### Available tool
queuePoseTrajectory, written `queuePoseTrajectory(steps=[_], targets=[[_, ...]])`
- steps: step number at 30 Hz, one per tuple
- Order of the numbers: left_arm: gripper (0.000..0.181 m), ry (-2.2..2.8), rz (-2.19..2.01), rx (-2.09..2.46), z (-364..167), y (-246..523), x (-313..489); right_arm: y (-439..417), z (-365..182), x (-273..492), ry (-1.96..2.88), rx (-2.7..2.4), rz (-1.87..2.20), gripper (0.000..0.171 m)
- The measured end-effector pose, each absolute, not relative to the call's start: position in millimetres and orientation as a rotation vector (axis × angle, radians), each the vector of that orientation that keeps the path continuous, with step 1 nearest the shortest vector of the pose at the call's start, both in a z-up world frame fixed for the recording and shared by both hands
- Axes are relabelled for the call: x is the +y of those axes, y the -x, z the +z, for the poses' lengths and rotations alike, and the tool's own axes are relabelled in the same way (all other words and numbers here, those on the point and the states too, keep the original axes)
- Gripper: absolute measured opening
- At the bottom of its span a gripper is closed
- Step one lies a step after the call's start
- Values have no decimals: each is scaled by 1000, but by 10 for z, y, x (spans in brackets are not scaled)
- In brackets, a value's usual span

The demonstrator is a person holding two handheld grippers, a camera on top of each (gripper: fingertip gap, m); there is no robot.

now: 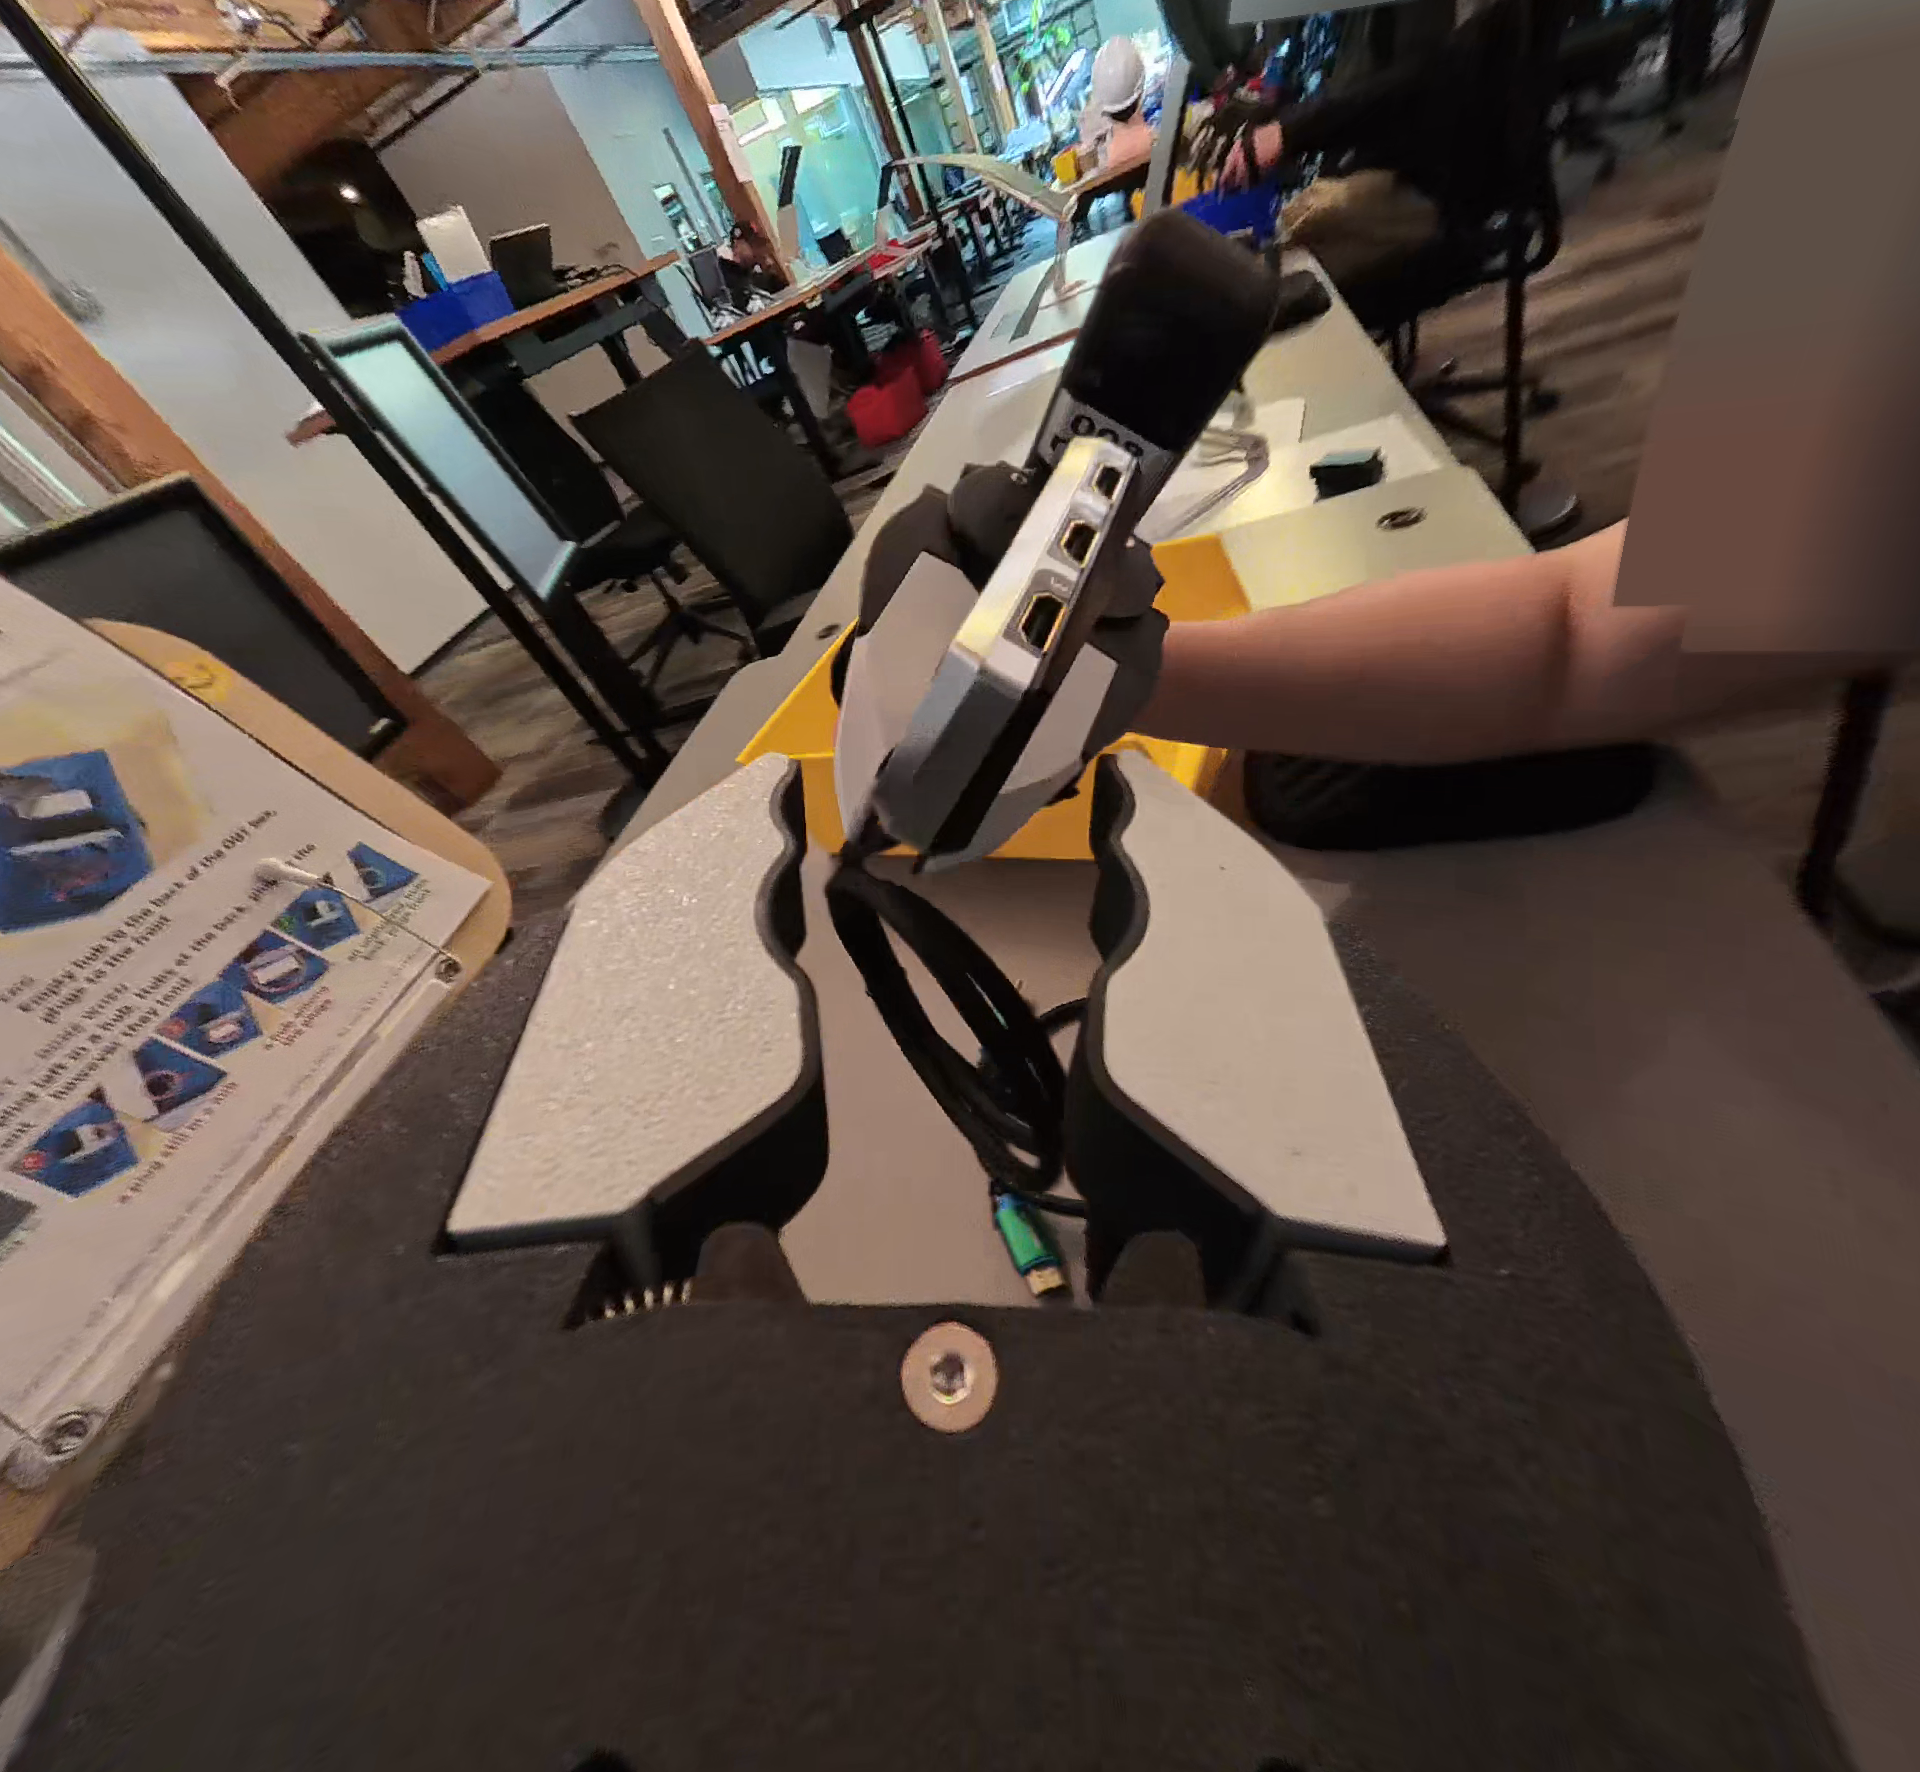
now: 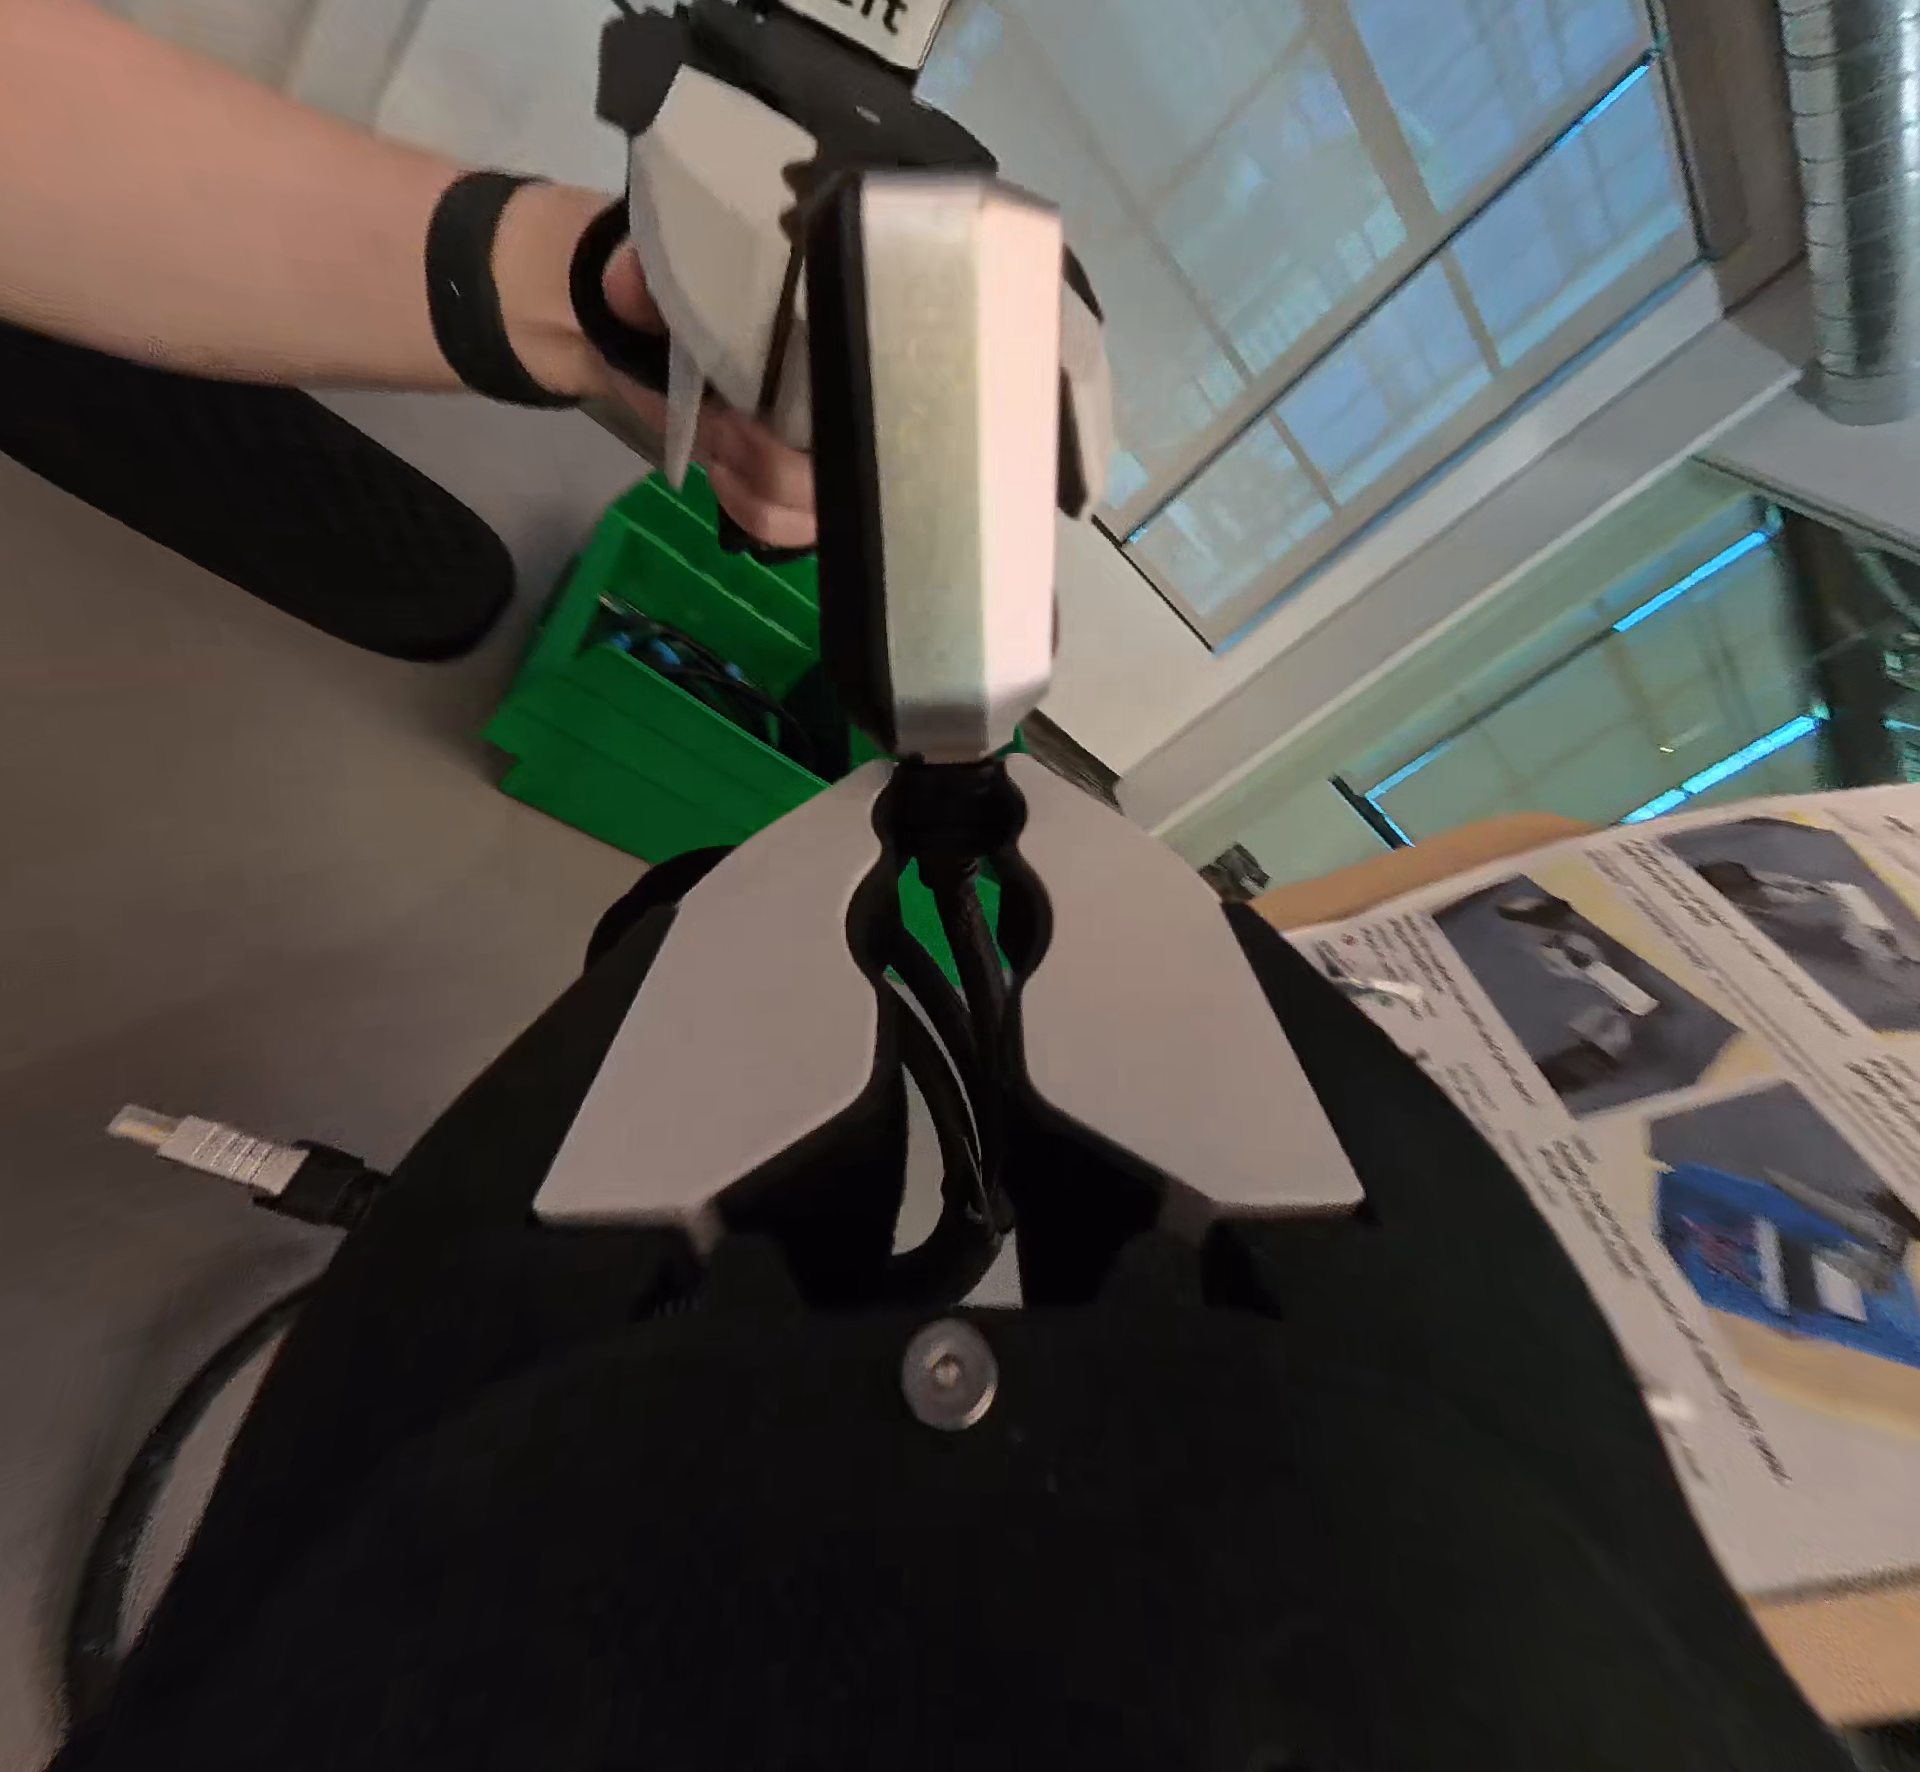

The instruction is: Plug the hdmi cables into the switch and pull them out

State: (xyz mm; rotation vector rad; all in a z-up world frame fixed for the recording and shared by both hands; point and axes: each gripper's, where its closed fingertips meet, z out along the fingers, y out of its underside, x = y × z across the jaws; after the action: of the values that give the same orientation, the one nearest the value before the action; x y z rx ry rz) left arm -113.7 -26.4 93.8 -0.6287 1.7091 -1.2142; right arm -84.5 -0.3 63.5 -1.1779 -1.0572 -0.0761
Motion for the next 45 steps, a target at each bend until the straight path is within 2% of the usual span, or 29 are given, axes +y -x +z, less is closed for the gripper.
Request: queuePoseTrajectory(steps=[6,11,24,28,31,35,39,42,45], targets=[[38,551,-1232,1754,760,1084,-436,1060,416,26,1178,-1101,90,13],[24,497,-1083,1838,482,975,-413,1139,232,79,1208,-1125,156,13],[23,440,-1006,1773,538,992,-417,1164,246,79,1174,-1099,167,13],[23,471,-889,1760,568,990,-279,1000,288,165,1233,-1057,69,25],[23,522,-802,1729,623,1015,-75,807,272,232,1390,-1046,-23,26],[23,593,-722,1684,697,1086,246,714,-7,210,1640,-1100,-12,25],[23,646,-682,1658,696,1117,435,698,-620,276,1931,-1127,83,25],[23,653,-662,1660,679,1109,461,632,-1039,365,2107,-1128,26,19],[23,656,-664,1658,680,1114,463,699,-1229,385,2179,-1085,88,13]])
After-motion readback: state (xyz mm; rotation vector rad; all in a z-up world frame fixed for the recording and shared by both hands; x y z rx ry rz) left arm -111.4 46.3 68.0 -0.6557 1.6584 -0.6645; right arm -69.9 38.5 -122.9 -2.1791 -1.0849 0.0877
